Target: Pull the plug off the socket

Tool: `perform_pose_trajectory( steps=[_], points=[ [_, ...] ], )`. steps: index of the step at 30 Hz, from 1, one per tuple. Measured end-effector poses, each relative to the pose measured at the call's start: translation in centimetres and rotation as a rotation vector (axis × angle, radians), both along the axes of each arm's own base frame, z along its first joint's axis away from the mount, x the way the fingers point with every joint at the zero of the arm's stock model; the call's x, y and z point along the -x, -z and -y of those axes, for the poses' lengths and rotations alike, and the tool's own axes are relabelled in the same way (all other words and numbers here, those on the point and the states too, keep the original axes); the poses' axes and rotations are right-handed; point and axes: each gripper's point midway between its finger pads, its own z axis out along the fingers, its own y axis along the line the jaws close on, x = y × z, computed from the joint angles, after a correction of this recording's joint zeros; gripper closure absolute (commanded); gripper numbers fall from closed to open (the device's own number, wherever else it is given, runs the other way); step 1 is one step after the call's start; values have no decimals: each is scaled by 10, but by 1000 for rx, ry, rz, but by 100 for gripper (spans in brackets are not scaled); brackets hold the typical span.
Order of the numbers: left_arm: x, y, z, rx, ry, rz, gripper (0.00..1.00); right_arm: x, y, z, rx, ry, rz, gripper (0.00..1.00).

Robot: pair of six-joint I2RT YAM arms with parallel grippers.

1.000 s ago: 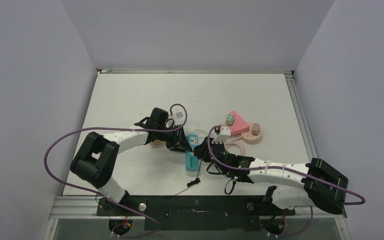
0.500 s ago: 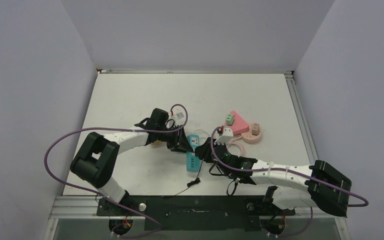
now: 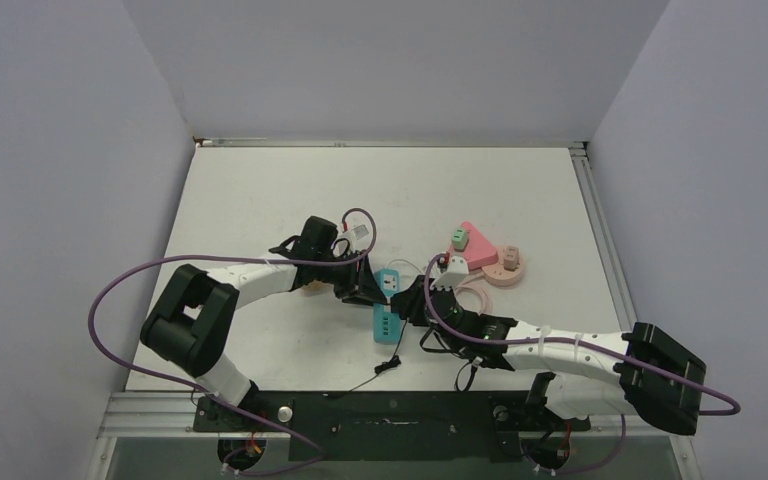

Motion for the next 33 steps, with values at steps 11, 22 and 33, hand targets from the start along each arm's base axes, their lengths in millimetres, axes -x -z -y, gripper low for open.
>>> perform_pose_trajectory(
  steps=[11, 22, 33],
  points=[
    [2, -1, 0, 4, 11, -3, 100, 7, -4, -5, 108, 44, 37, 95],
    [4, 0, -1, 2, 18, -6, 100, 9, -5, -6, 176, 88, 62, 95],
    [3, 1, -1, -6, 12, -2, 100, 4, -2, -1, 118, 78, 32, 95]
  ],
)
